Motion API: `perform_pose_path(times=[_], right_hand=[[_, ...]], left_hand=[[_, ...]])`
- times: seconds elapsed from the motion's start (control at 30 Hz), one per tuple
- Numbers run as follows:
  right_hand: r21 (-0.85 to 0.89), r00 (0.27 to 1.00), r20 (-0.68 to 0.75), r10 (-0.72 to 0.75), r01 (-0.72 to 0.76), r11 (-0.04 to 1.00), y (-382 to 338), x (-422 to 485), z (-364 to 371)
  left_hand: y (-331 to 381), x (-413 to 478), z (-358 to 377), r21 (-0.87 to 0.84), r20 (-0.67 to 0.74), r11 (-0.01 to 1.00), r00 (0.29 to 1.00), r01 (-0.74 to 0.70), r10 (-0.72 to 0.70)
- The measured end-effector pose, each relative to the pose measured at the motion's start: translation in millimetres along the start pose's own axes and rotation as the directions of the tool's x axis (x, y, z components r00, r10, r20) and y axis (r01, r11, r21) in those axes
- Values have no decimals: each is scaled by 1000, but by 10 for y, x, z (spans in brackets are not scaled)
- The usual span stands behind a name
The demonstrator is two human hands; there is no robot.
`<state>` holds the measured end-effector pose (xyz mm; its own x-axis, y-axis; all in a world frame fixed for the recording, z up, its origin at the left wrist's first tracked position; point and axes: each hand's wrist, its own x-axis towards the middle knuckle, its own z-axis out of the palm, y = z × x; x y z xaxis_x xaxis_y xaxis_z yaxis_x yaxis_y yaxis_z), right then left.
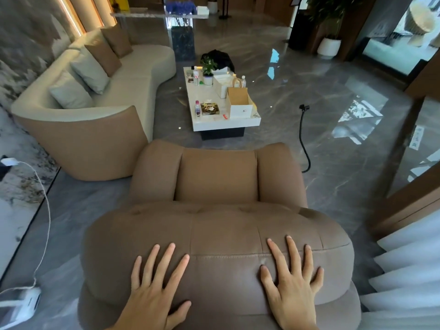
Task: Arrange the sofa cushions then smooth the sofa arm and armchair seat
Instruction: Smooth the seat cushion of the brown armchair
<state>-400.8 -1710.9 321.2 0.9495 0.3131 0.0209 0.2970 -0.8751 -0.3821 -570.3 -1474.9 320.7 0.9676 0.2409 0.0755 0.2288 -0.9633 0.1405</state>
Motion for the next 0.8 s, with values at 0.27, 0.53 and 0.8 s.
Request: perform_pose_path(times=[0.27, 0.53, 0.8], right_hand=[[-73, 994, 35, -105, 108, 991, 842, -97, -202], [-96, 990, 34, -136, 138, 986, 1224, -222, -285], [-66, 988, 101, -116, 123, 990, 1123, -265, -343]], left_hand=[[608, -321, 174, 25, 62, 989, 988, -145, 143], [794, -528, 211, 45, 93, 980, 978, -192, 188], [781, -589, 243, 2, 33, 990, 990, -141, 140]])
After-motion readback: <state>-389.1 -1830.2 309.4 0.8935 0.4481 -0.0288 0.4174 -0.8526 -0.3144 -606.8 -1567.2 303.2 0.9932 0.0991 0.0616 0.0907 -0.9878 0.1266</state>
